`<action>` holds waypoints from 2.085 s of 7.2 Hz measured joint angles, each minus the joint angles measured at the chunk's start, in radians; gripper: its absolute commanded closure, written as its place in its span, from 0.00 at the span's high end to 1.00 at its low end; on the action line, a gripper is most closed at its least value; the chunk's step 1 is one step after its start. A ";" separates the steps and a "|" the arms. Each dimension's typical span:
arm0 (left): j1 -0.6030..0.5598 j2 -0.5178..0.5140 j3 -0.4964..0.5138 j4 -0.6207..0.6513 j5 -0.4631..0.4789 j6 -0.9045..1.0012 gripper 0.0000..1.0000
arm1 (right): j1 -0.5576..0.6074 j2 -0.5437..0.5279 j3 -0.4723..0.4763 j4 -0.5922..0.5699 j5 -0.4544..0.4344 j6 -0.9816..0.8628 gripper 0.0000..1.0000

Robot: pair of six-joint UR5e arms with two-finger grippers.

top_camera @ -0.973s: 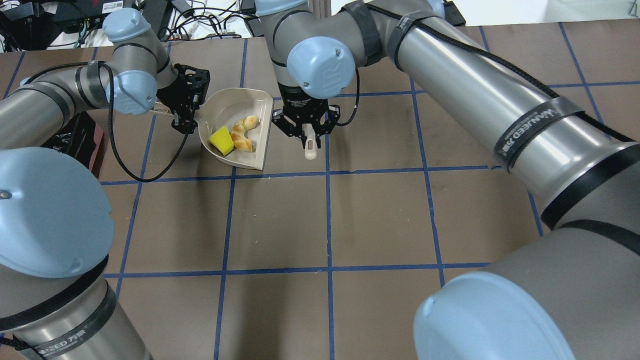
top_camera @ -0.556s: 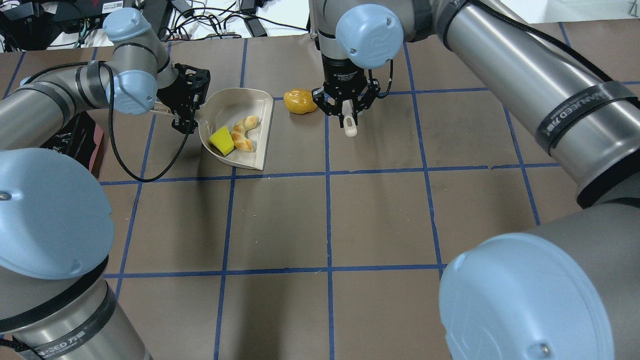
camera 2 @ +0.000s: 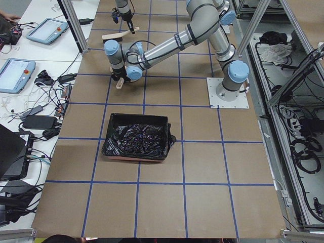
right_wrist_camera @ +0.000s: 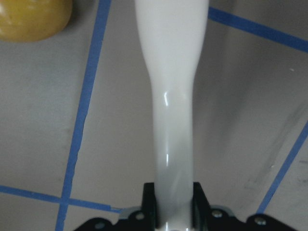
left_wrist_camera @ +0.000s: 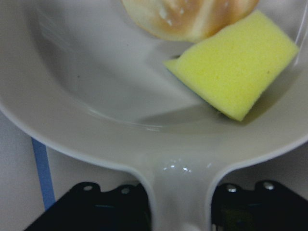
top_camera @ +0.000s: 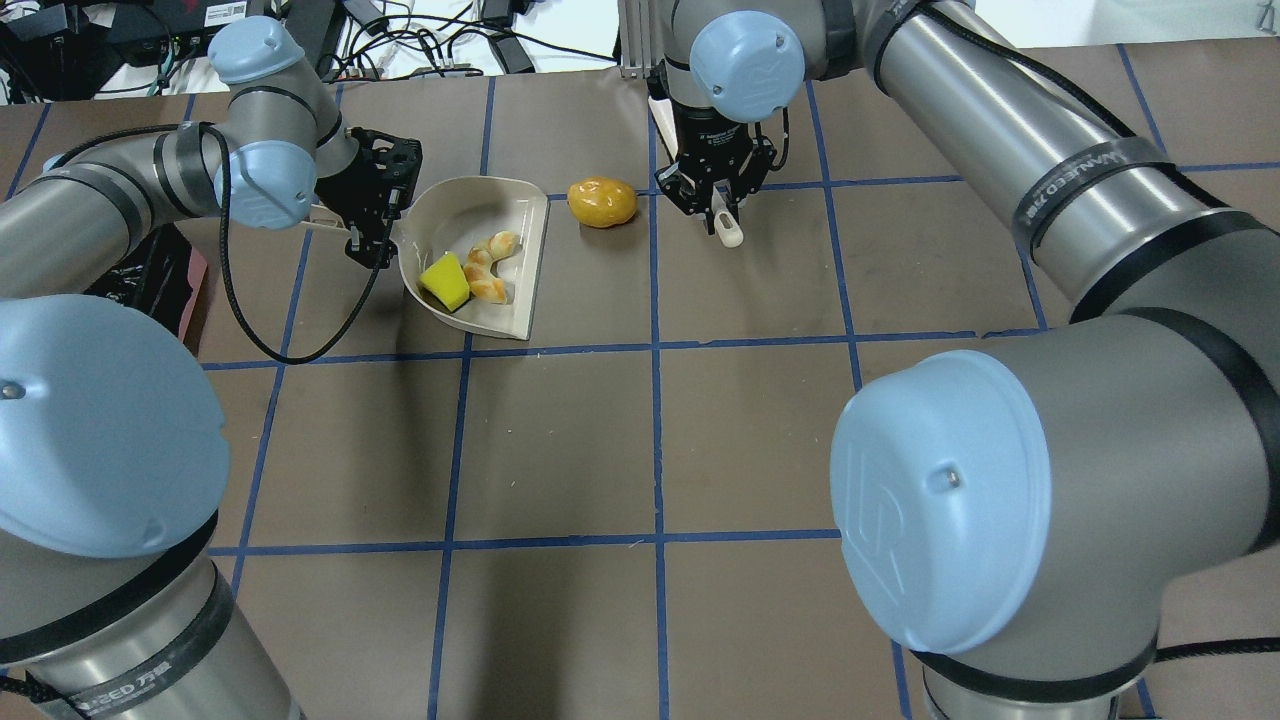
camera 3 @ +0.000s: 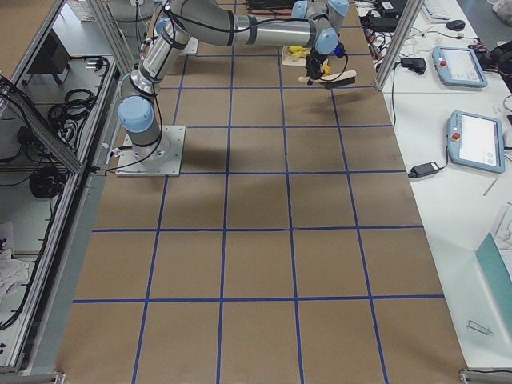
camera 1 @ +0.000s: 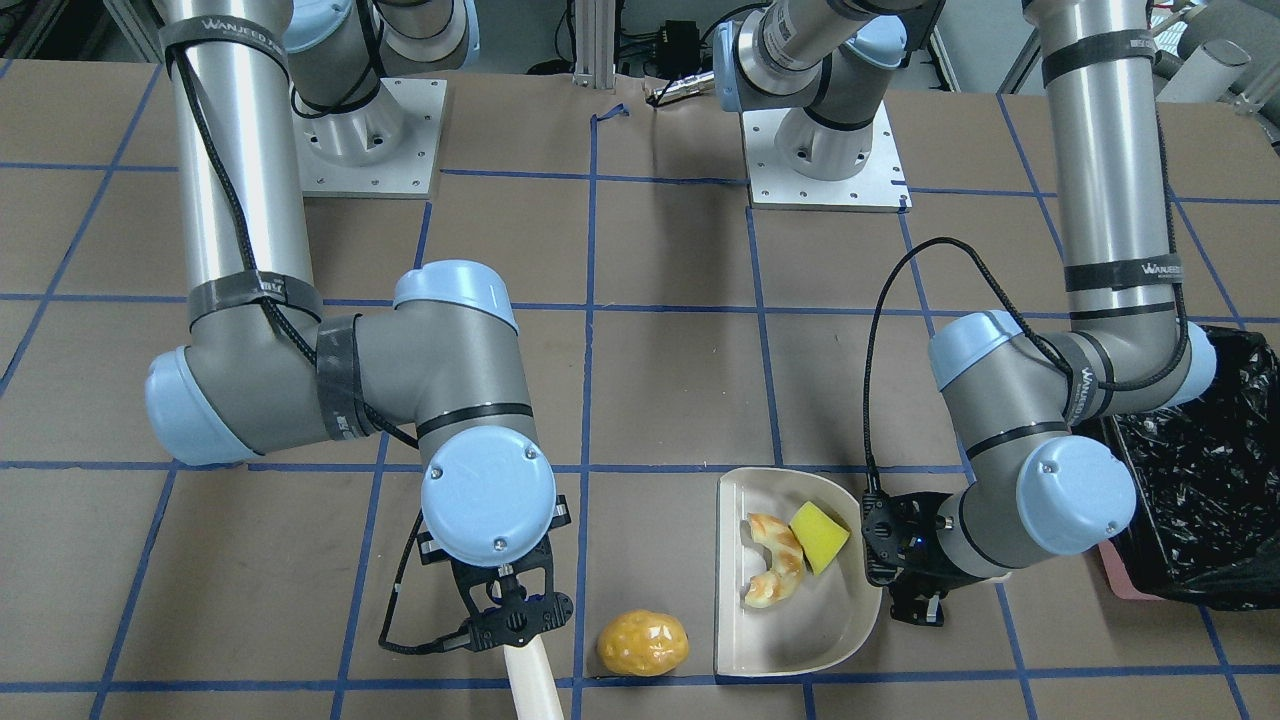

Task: Sweep and dump trash into bin
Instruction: 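Lift the brush with the right gripper and move it toward the bread roll, then sweep the bread roll with the brush into the dustpan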

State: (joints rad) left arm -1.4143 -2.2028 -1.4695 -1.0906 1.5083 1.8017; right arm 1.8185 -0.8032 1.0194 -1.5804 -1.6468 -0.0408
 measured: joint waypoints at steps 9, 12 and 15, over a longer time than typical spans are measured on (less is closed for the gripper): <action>0.000 0.000 0.000 0.000 0.000 -0.001 0.00 | 0.080 0.037 0.010 0.012 0.019 0.027 0.00; 0.000 0.000 0.000 0.000 0.000 -0.001 0.00 | 0.116 0.013 0.049 0.013 0.066 0.136 0.00; 0.000 0.000 0.000 0.000 0.000 0.000 0.00 | 0.148 0.006 0.058 -0.001 0.098 0.199 0.00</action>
State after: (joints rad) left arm -1.4143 -2.2028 -1.4695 -1.0907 1.5079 1.8022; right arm 1.9662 -0.7977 1.0774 -1.5813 -1.5493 0.1581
